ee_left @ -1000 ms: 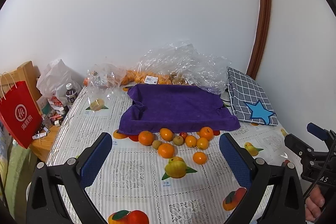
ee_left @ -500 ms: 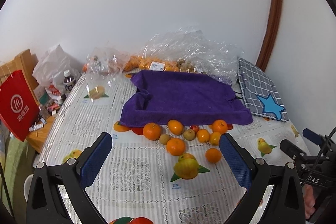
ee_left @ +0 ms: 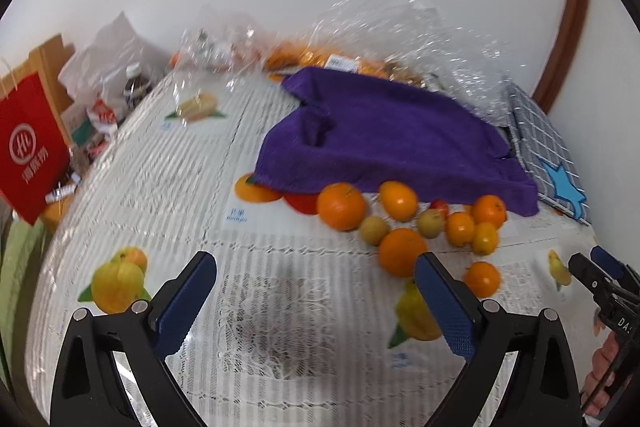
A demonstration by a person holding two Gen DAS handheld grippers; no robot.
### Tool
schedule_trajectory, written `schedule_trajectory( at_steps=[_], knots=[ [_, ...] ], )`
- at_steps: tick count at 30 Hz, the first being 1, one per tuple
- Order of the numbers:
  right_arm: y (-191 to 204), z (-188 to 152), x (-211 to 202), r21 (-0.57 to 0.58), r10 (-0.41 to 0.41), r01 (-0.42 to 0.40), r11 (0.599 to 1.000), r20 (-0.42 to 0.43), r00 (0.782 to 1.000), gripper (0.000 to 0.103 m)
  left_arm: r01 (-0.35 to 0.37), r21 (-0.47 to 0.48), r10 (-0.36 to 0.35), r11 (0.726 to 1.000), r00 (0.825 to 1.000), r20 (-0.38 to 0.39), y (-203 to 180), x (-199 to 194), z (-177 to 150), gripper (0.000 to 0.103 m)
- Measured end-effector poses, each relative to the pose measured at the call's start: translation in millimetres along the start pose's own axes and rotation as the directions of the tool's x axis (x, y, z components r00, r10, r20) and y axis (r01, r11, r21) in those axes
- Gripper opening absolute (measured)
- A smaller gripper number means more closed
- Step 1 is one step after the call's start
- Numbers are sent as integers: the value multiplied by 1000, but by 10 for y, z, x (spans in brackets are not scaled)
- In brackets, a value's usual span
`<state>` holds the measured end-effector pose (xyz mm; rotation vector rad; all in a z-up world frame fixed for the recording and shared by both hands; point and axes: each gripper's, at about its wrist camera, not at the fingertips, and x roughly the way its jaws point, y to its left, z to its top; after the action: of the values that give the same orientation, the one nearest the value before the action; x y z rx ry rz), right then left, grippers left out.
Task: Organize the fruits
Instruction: 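Reach the right gripper to an orange and close on it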
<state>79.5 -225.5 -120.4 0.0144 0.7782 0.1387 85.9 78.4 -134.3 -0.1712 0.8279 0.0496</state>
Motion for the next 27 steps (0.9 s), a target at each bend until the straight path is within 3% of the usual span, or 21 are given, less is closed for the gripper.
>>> schedule_trajectory(
  at_steps=[4,6,9,15,22,27],
  knots=[
    [85,-27,141,-14,19,-20,1000,-32,999,66,-6,-33,6,999,1000,2,123,106,-31,98],
    [158,-47,194,-34,22,-23,999,-32,999,62,-23,-40,24,999,1000,16,172,159,-40,86],
    [257,-59,251,-41,46,-47,998,-22,999,60,-34,-54,35,998,999,12,238,215,-47,79],
    [480,-29,387,-59,160,-166,984,-95,983,52,25,-76,-25,997,1000,-1,349,296,-16,79],
    [761,-90,406,-124,232,-242,962,-93,968,48,16,-40,-17,999,999,-44,383,418,-5,79],
    [859,-133,534,-140,224,-241,960,-128,966,48,46,-47,-47,998,998,-29,431,390,-2,79]
  ],
)
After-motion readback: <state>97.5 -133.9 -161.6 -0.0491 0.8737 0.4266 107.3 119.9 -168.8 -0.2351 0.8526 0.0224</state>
